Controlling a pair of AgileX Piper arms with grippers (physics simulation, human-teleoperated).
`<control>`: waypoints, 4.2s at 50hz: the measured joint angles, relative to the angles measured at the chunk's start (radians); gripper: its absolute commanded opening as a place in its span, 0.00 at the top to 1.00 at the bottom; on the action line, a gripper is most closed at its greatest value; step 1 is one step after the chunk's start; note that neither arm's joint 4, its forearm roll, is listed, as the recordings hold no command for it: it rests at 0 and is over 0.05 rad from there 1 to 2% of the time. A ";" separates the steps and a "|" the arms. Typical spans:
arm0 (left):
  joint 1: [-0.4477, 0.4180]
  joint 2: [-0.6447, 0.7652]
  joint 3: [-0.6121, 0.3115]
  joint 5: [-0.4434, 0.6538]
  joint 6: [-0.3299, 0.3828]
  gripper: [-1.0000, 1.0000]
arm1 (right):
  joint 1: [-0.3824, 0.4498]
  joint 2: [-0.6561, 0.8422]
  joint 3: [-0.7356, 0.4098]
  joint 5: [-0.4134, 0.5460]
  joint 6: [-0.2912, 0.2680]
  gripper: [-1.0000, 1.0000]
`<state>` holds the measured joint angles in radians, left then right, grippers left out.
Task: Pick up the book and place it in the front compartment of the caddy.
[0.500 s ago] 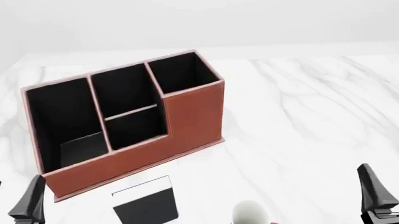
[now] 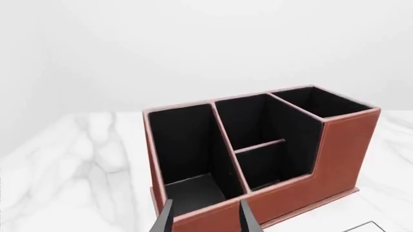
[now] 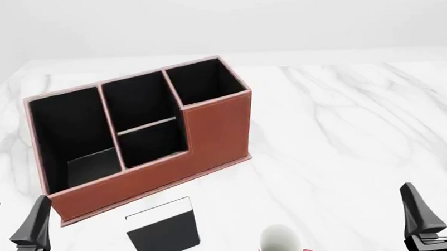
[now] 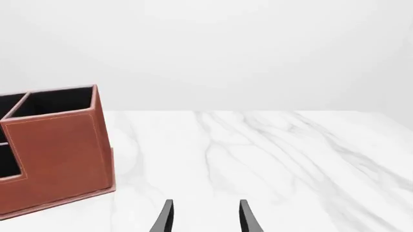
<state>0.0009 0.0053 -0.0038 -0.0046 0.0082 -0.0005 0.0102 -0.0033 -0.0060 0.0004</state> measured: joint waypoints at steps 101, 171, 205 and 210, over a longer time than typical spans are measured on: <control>-0.477 0.966 -1.152 1.141 0.712 0.00 | 0.000 0.005 0.001 -0.006 0.000 0.00; -0.741 1.213 -1.094 1.224 0.504 0.00 | 0.001 0.019 0.001 -0.020 0.000 0.00; -0.777 1.264 -1.001 1.135 0.468 0.00 | 0.001 0.026 0.002 -0.027 0.000 0.00; -0.776 1.291 -0.976 1.094 0.466 0.00 | 0.001 0.025 0.002 -0.026 0.000 0.00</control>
<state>-0.7750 1.2961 -0.9799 1.0896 0.4740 0.0005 0.0350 -0.0018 -0.0322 0.0007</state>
